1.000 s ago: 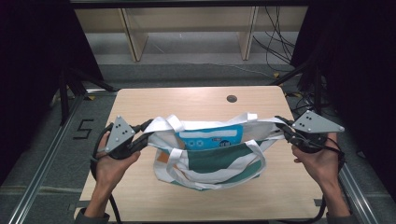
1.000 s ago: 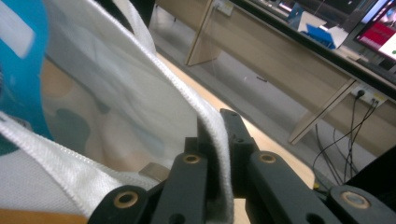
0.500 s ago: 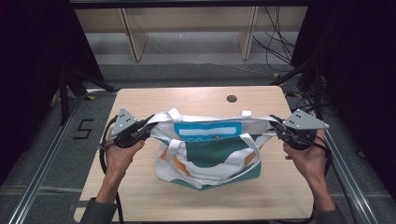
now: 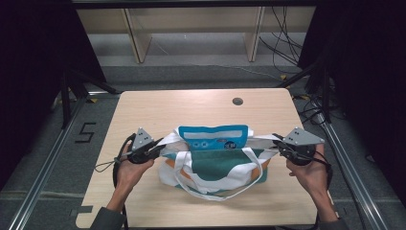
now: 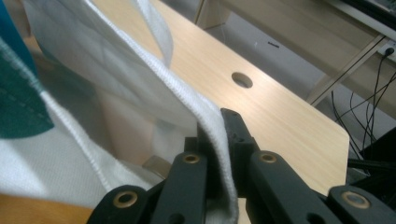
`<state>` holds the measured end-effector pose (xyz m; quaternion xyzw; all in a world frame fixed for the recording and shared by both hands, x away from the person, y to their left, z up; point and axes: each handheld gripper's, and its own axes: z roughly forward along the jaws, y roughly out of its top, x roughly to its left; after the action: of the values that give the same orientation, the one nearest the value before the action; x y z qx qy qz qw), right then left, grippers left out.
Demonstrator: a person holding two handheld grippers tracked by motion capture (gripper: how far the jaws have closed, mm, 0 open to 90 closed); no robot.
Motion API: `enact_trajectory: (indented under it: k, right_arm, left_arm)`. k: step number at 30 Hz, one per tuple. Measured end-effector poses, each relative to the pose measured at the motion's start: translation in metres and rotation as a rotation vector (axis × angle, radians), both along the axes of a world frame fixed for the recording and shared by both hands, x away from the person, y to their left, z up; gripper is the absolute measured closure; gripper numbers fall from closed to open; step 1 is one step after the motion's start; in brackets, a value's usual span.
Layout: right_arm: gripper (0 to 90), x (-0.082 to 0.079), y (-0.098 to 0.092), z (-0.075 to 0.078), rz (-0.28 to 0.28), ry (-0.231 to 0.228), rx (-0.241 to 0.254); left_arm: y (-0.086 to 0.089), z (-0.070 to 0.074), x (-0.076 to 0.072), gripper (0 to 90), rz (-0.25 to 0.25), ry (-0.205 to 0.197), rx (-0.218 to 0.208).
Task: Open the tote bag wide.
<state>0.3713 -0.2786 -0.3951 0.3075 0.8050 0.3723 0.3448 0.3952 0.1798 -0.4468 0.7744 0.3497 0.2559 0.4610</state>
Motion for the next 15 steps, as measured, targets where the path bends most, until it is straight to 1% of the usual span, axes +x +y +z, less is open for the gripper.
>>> enact_trajectory:
  k: [1,2,3,4,6,7,8,9,10,11,13,15]
  right_arm:
    - [87.5,0.000,0.000,-0.004,-0.003,0.010,-0.002]
    - [87.5,0.001,0.000,-0.006,-0.004,0.010,-0.001]
    - [87.5,0.001,0.000,-0.009,-0.006,0.021,-0.002]
    - [87.5,0.001,-0.001,-0.011,-0.005,0.027,-0.003]
    - [87.6,0.002,-0.003,-0.016,-0.002,0.043,-0.021]
    - [87.5,0.003,-0.003,-0.019,-0.002,0.053,-0.020]
    - [87.5,0.003,-0.003,-0.021,-0.003,0.061,-0.019]
    - [87.6,0.003,-0.003,-0.024,-0.010,0.084,-0.016]
    - [87.6,0.003,-0.003,-0.028,-0.006,0.089,-0.022]
    - [87.5,0.004,-0.003,-0.031,-0.002,0.103,-0.033]
    - [87.6,0.005,-0.004,-0.039,0.004,0.132,-0.040]
    - [87.6,0.006,-0.004,-0.048,0.012,0.159,-0.047]
  left_arm:
    - [0.000,-0.004,0.001,85.0,-0.008,0.010,0.012]
    - [-0.001,-0.008,0.001,84.9,-0.018,0.023,0.017]
    - [-0.003,-0.011,0.000,84.9,-0.008,0.039,0.008]
    - [-0.003,-0.014,0.001,84.9,-0.020,0.041,0.028]
    - [-0.005,-0.022,0.001,84.6,-0.022,0.075,0.030]
    - [-0.004,-0.025,0.002,84.7,-0.033,0.084,0.051]
    - [-0.006,-0.029,0.002,84.7,-0.036,0.098,0.055]
    - [-0.006,-0.032,0.002,84.8,-0.047,0.109,0.070]
    - [-0.009,-0.036,0.001,84.8,-0.032,0.122,0.026]
    - [-0.006,-0.037,0.001,84.9,-0.051,0.135,0.061]
    - [-0.006,-0.039,0.001,84.8,-0.060,0.141,0.056]
    - [-0.006,-0.041,0.001,84.8,-0.070,0.139,0.076]
